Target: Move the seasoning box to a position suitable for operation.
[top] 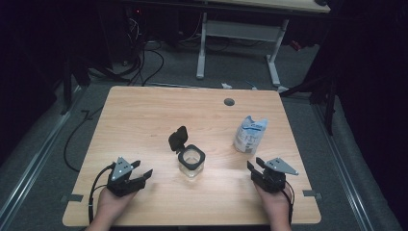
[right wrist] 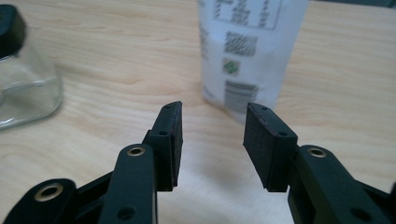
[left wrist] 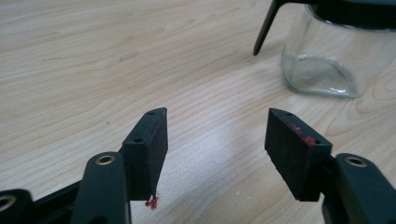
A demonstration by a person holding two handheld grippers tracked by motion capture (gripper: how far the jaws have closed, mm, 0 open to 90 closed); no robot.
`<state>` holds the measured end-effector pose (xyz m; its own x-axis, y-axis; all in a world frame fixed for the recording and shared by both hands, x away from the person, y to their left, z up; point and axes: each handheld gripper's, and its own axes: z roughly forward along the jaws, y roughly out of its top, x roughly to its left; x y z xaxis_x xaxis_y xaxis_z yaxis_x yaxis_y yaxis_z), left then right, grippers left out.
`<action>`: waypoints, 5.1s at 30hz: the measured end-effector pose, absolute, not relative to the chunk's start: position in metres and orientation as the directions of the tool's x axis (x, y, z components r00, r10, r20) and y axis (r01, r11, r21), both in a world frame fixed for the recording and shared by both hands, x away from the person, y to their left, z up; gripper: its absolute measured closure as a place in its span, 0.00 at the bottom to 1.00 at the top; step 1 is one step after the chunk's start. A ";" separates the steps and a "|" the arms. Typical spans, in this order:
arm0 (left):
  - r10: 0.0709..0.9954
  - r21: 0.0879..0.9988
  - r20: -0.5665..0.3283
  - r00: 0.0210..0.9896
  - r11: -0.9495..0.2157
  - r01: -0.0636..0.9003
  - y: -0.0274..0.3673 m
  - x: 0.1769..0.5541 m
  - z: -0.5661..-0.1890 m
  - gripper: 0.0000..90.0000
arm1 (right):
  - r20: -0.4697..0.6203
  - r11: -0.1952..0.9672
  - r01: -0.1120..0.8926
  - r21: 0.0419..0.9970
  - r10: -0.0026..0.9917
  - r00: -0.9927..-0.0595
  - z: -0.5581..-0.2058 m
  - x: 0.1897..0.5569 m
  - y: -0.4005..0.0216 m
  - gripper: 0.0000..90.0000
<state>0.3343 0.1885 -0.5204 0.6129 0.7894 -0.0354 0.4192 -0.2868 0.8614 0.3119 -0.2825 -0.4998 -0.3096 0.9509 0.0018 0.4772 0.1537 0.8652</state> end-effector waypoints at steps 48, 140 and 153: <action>0.805 0.872 -0.065 0.590 -0.242 0.426 0.197 0.329 -0.522 0.46 | -0.030 0.227 0.469 0.854 0.920 -0.390 -0.484 0.368 -0.288 0.99; 0.803 0.873 -0.096 0.588 -0.216 0.437 0.201 0.331 -0.522 0.46 | 0.004 0.113 0.394 0.912 0.959 -0.284 -0.495 0.312 -0.258 0.84; 0.798 0.873 -0.104 0.593 -0.212 0.438 0.201 0.330 -0.521 0.45 | -0.009 0.126 0.421 0.898 0.963 -0.269 -0.490 0.312 -0.254 0.94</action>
<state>0.3305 0.2012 -0.5214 0.5935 0.7981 -0.1038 0.4385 -0.2125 0.8733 0.3120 -0.2544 -0.4901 -0.2688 0.9632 -0.0089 0.4212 0.1259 0.8982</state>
